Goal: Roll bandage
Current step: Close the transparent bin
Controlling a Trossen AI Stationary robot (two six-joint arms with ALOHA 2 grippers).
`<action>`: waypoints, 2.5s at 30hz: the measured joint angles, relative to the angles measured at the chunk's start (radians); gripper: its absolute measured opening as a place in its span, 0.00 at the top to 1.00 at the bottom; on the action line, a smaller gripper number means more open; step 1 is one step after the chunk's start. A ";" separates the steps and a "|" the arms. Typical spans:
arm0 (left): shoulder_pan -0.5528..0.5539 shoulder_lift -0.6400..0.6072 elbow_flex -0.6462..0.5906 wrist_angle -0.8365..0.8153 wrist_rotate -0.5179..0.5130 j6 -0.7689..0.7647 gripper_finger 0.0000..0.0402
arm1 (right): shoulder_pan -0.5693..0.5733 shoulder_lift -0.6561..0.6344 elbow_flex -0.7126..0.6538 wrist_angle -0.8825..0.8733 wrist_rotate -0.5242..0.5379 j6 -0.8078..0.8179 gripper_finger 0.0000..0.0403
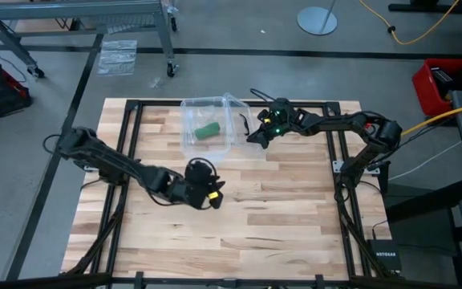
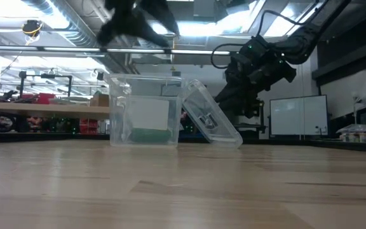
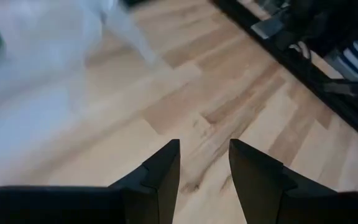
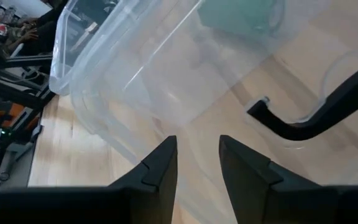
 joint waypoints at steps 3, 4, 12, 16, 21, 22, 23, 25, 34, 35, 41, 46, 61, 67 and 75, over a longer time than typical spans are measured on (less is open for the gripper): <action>0.001 0.074 -0.024 0.057 -0.002 -0.139 0.68 | -0.017 0.000 0.000 -0.012 -0.010 -0.025 0.70; 0.006 0.102 -0.026 0.089 -0.003 -0.171 0.68 | -0.022 0.000 0.000 -0.014 -0.021 -0.033 0.70; 0.110 0.352 -0.027 0.526 -0.026 -0.082 0.68 | -0.035 0.000 0.000 -0.054 -0.056 -0.064 0.70; 0.157 0.452 -0.027 0.689 -0.045 -0.085 0.68 | -0.035 0.000 0.000 -0.086 -0.005 -0.092 0.70; 0.175 0.492 -0.027 0.736 -0.199 -0.084 0.68 | -0.034 0.000 0.000 -0.119 0.035 -0.117 0.70; 0.175 0.492 -0.027 0.736 -0.239 -0.074 0.69 | -0.034 0.000 0.000 -0.127 0.035 -0.127 0.70; 0.175 0.492 -0.027 0.737 -0.276 -0.058 0.69 | -0.033 0.000 0.000 -0.134 0.035 -0.136 0.70; 0.175 0.487 -0.027 0.731 -0.314 -0.029 0.70 | -0.033 0.000 0.000 -0.144 0.035 -0.144 0.70; 0.223 0.477 -0.027 0.727 -0.321 0.054 0.73 | -0.033 0.000 0.000 -0.145 0.036 -0.164 0.70; 0.229 0.477 -0.027 0.726 -0.321 0.059 0.73 | -0.033 0.000 0.000 -0.144 0.036 -0.164 0.70; 0.263 0.477 -0.027 0.723 -0.319 0.089 0.72 | -0.033 0.000 0.000 -0.144 0.036 -0.164 0.70; 0.285 0.477 -0.027 0.725 -0.314 0.104 0.72 | -0.033 0.000 0.000 -0.144 0.036 -0.165 0.70; 0.273 0.477 -0.027 0.740 -0.078 0.080 0.59 | -0.033 -0.001 0.000 -0.156 0.059 -0.164 0.70; 0.268 0.477 -0.027 0.736 -0.070 0.092 0.56 | -0.033 -0.001 0.000 -0.224 0.131 -0.164 0.70; 0.298 0.477 -0.027 0.730 -0.072 0.130 0.56 | -0.033 -0.001 0.000 -0.245 0.138 -0.163 0.70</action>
